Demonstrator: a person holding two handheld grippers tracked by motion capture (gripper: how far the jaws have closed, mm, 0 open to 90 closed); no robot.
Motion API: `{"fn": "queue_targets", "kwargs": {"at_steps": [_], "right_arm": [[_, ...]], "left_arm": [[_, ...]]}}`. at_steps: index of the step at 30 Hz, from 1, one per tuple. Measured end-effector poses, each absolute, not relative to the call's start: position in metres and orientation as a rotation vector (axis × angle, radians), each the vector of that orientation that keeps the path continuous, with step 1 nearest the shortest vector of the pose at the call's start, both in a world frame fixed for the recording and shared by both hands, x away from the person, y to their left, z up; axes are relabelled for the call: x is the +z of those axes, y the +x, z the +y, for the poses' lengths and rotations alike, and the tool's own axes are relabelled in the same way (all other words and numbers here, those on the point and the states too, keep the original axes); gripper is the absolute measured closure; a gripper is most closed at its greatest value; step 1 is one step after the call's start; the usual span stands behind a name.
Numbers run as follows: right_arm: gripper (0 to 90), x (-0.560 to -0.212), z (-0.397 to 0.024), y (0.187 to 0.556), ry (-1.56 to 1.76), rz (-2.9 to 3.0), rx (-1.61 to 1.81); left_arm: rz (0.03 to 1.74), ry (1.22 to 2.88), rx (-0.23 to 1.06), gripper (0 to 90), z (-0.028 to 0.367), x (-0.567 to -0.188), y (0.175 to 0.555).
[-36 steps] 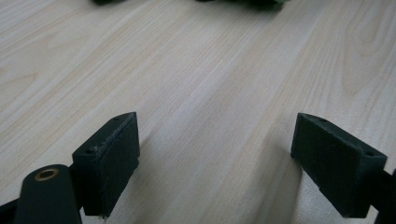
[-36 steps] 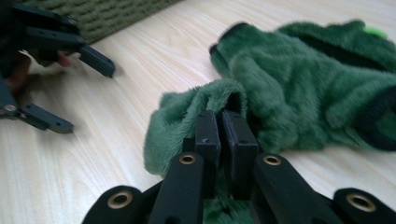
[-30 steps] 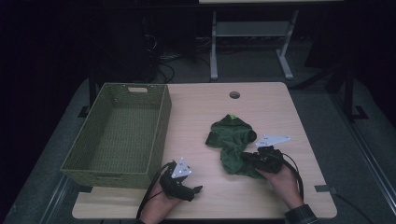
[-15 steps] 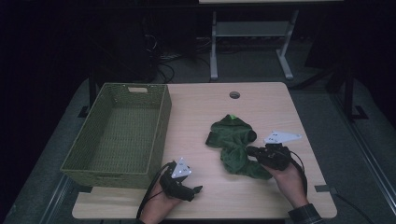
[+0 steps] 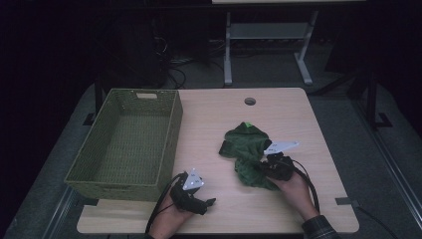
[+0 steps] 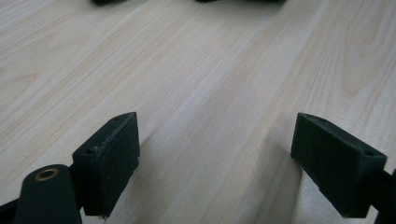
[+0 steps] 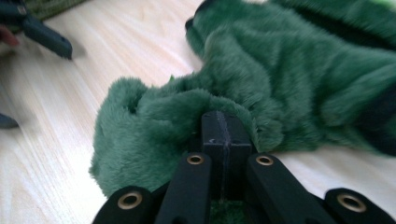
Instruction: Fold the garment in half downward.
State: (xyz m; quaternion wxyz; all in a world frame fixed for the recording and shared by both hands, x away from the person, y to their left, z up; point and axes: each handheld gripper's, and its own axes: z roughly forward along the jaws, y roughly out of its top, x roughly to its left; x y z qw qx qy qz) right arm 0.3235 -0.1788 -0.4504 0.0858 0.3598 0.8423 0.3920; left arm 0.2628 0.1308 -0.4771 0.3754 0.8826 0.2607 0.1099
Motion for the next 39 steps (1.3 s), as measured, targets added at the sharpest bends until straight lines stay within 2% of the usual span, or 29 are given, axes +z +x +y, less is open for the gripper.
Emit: {"fn": "queue_targets", "kwargs": {"at_steps": [10,19,39], "right_arm": [[88.5,-0.452,-0.179,0.320,1.062,2.524,1.159],[78.8,-0.431,-0.213,0.309,1.059,2.422,1.239],[68.6,-0.441,-0.275,0.269,1.125,2.365,1.203]], "left_arm": [[0.668,2.258,0.281,14.9,0.131,-0.477,0.263],[0.662,2.260,0.284,14.8,0.131,-0.477,0.263],[0.667,2.264,0.284,13.1,0.129,-0.477,0.263]]}}
